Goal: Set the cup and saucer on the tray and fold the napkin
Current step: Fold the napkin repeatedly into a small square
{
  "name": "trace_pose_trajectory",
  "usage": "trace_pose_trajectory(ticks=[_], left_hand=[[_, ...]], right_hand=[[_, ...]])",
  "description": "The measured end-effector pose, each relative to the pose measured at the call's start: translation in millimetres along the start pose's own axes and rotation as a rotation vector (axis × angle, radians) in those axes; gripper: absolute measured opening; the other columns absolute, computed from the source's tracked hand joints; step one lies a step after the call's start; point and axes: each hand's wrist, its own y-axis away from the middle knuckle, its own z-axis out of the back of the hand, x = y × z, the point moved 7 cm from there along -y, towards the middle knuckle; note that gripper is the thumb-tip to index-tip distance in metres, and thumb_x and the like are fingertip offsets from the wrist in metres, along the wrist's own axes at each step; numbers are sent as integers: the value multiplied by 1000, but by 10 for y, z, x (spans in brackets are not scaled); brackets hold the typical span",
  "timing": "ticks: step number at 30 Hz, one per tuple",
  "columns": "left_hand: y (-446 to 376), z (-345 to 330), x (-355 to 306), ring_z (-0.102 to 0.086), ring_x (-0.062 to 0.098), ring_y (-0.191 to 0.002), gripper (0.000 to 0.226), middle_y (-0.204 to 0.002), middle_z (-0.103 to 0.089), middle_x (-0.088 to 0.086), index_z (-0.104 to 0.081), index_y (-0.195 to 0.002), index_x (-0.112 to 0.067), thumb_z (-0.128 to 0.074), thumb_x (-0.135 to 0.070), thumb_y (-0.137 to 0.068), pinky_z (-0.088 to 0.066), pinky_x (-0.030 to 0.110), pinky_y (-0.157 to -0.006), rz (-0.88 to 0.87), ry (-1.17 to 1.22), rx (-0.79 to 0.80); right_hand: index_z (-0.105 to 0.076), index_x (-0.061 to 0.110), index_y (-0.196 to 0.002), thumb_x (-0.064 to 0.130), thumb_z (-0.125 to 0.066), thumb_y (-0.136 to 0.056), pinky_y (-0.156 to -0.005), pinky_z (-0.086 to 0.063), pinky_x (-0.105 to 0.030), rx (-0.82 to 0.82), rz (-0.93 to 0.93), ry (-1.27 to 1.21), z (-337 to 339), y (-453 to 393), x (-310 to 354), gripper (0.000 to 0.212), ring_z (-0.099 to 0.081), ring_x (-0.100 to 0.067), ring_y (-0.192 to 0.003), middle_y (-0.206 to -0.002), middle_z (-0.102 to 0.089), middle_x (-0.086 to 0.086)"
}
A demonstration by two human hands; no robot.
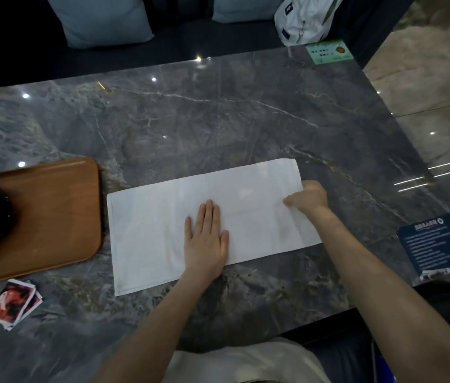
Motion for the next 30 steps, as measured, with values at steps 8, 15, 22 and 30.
trace_pose_trajectory(ticks=[8, 15, 22, 30], left_hand=[[1, 21, -14, 11, 14, -144, 64, -158, 9, 1, 5, -146, -15, 1, -42, -89, 11, 39, -115, 15, 40, 68], [21, 583, -60, 5, 11, -145, 52, -158, 3, -5, -5, -147, -22, -16, -38, -99, 6, 41, -117, 151, 533, 116], [362, 1230, -165, -44, -1, -115, 70, -134, -44, -15, -21, -140, -38, -61, -22, -84, -37, 22, -99, 105, 1101, 67], [522, 1157, 499, -47, 12, -123, 52, -137, -50, -2, -32, -141, -21, -36, -2, -93, -29, 1, -86, 329, 955, -136]], right_hand=[[-56, 1, -101, 12, -57, -81, -68, -43, -34, 38, 306, -61, 39, 408, 520, 23, -55, -23, -82, -91, -58, -6], [-51, 8, -120, 10, -54, -87, -60, -51, -25, 239, 490, -104, -169, 901, 1142, 33, -58, -19, -88, -107, -59, -5], [-55, 5, -103, -2, -47, -86, -48, -58, -32, 432, 517, -108, -685, 1277, 1515, 20, -65, -17, -51, -74, -65, -12], [-62, 21, -98, 31, -52, -90, -67, -51, -31, 513, 605, -12, -1155, 1504, 1807, 17, -66, -22, -78, -79, -69, -1]])
